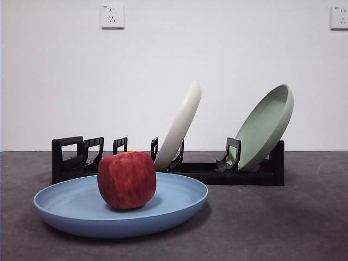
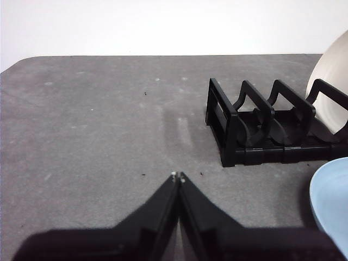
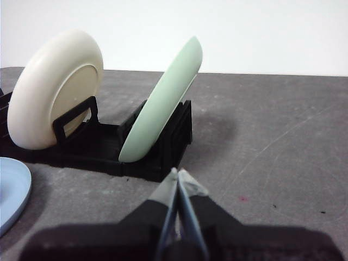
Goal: Take the blue plate from the plate rack,put the plate on the table,take the apple from the table,put the apple in the plate
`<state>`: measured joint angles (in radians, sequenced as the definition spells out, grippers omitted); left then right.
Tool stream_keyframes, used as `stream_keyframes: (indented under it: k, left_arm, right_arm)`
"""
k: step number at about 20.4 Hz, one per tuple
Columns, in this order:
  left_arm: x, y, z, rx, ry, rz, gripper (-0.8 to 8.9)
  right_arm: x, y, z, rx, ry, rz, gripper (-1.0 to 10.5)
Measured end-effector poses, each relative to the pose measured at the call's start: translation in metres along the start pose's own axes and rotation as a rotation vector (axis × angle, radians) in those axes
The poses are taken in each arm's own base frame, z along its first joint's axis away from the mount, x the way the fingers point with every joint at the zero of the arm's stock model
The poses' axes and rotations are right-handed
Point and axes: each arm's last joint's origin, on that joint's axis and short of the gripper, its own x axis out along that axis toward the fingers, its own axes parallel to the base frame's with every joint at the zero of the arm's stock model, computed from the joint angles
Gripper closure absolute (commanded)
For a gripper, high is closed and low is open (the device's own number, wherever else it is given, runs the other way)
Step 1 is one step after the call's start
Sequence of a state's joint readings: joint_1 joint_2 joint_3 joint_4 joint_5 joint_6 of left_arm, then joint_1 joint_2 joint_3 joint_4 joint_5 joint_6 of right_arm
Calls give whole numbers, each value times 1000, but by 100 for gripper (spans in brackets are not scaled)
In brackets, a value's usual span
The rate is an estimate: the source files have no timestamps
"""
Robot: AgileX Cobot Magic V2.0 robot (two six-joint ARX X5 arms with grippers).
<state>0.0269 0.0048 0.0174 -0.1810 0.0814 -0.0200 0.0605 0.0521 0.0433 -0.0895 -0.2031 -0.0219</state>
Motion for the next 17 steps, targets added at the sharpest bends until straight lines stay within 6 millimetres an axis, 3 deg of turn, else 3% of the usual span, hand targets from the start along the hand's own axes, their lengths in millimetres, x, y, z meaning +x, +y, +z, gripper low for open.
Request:
stream_keyframes:
  k: [17]
  left_arm:
    - [0,0,0,0,0,0,816]
  right_arm:
    - [0,-1,-15,119,77,-72,958]
